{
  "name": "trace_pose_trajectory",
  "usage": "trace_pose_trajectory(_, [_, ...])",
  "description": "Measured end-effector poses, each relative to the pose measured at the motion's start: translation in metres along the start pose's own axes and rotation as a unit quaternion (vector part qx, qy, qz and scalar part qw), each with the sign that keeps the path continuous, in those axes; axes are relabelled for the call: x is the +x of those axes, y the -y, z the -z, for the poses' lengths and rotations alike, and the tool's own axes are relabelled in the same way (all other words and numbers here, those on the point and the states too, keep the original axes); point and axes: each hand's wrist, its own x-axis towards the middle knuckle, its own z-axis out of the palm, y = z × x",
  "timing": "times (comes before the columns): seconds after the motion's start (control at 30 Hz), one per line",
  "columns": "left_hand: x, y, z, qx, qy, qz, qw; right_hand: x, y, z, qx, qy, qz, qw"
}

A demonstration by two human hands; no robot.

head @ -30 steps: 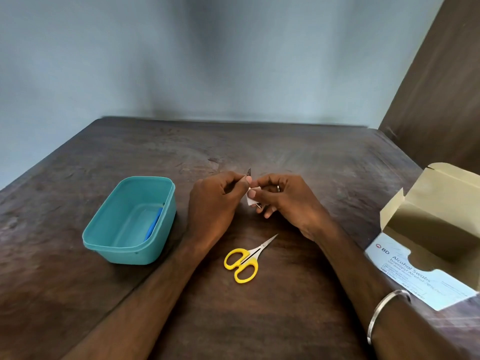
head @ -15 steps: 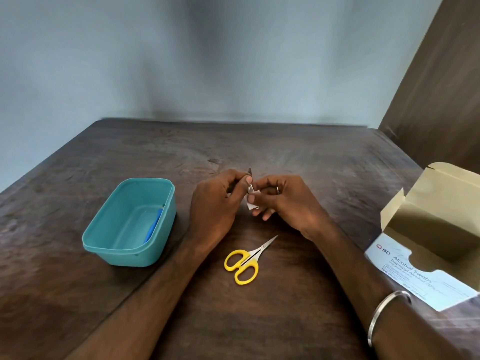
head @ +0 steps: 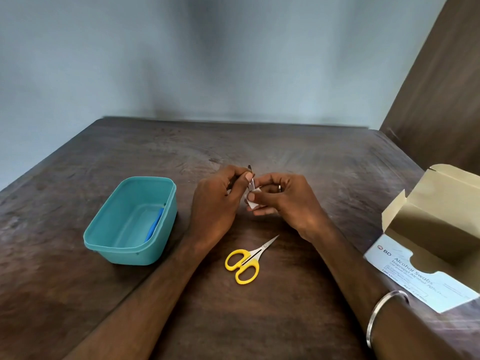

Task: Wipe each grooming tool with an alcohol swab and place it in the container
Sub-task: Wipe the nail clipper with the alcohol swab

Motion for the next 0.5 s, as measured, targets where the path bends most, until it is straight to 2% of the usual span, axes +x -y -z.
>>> trace_pose_trajectory(0.3, [-0.0011, 0.0000, 0.0017, -0.067, -0.005, 0.024, 0.997, -0.0015, 0.0000, -0.0015, -0.004, -0.007, 0.016, 1.000])
trace_pose_trajectory(0.5, [0.0009, -0.0008, 0.0043, -0.122, -0.022, 0.049, 0.991, -0.0046, 0.0038, -0.0056, 0.058, 0.008, -0.009, 0.998])
